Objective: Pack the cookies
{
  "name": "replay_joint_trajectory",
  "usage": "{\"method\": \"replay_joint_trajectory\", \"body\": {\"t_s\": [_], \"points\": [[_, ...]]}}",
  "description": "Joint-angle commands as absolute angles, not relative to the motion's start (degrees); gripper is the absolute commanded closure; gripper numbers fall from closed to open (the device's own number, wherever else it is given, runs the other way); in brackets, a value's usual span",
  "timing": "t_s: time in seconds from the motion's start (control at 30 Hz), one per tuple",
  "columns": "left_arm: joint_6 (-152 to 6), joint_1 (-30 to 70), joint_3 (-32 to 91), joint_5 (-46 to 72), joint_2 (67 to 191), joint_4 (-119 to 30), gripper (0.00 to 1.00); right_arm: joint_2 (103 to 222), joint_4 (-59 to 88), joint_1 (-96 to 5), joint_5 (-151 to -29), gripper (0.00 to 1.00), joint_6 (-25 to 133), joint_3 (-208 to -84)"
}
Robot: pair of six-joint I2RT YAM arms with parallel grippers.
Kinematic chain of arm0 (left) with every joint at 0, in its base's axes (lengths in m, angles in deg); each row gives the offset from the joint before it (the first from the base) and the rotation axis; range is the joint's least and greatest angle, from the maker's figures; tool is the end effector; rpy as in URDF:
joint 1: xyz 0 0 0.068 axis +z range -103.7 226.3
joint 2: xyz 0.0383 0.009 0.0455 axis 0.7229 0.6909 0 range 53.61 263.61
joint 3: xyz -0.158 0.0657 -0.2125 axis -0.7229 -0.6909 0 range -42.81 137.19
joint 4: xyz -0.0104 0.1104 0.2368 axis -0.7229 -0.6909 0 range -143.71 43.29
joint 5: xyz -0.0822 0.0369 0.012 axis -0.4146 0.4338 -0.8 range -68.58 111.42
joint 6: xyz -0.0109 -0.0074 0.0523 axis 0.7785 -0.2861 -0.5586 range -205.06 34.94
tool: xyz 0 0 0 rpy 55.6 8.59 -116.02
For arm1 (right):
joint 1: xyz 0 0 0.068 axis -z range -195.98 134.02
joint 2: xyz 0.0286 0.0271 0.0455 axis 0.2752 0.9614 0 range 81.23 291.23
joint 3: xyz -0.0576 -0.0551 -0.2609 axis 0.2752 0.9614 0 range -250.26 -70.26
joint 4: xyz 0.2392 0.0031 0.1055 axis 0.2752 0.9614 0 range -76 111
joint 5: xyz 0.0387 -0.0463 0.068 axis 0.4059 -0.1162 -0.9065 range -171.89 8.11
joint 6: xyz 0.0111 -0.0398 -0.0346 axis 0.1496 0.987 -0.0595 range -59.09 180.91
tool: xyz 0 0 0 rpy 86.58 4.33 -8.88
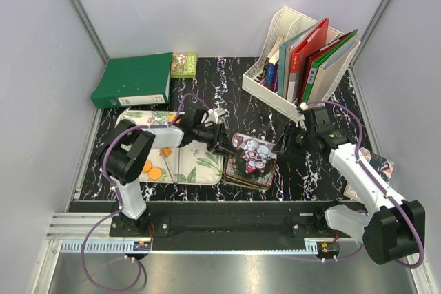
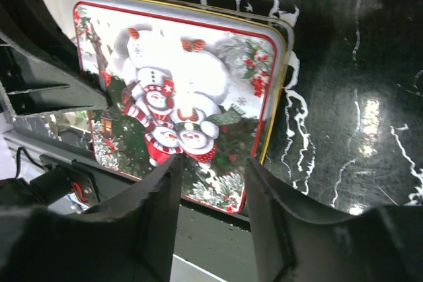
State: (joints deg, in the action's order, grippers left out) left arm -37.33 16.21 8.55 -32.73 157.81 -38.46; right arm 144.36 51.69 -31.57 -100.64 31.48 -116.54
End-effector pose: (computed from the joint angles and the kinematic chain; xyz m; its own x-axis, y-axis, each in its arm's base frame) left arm 0.2867 -0.1995 0.1438 -0.9954 0.0758 -0.0579 0.0839 0.4067 -0.9097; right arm 0.2041 0.0689 0.2477 -0.8966 0.2328 -0.3768 0.0073 0.8584 0.5130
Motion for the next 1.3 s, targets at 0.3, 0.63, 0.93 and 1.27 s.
{"method": "replay_joint_trajectory", "body": {"t_s": [0.3,0.63,0.93,1.27], "points": [[-39.09,16.41,11.42,-30.88,154.95,-40.11,0.67,150.04,44.95,-31.8,-107.38,0.68,31.11,-115.08],[-42.34,16.41,12.56,-29.56,154.24,-45.91,0.63,155.67,43.45,-31.8,-106.68,0.7,30.32,-114.47],[-47.08,16.41,14.41,-28.07,153.37,-53.47,0.63,158.48,43.01,-31.71,-105.89,0.72,30.15,-114.55],[-51.13,16.59,15.11,-24.82,150.91,-60.42,0.63,159.36,42.83,-31.88,-105.1,0.72,30.15,-114.55]]}}
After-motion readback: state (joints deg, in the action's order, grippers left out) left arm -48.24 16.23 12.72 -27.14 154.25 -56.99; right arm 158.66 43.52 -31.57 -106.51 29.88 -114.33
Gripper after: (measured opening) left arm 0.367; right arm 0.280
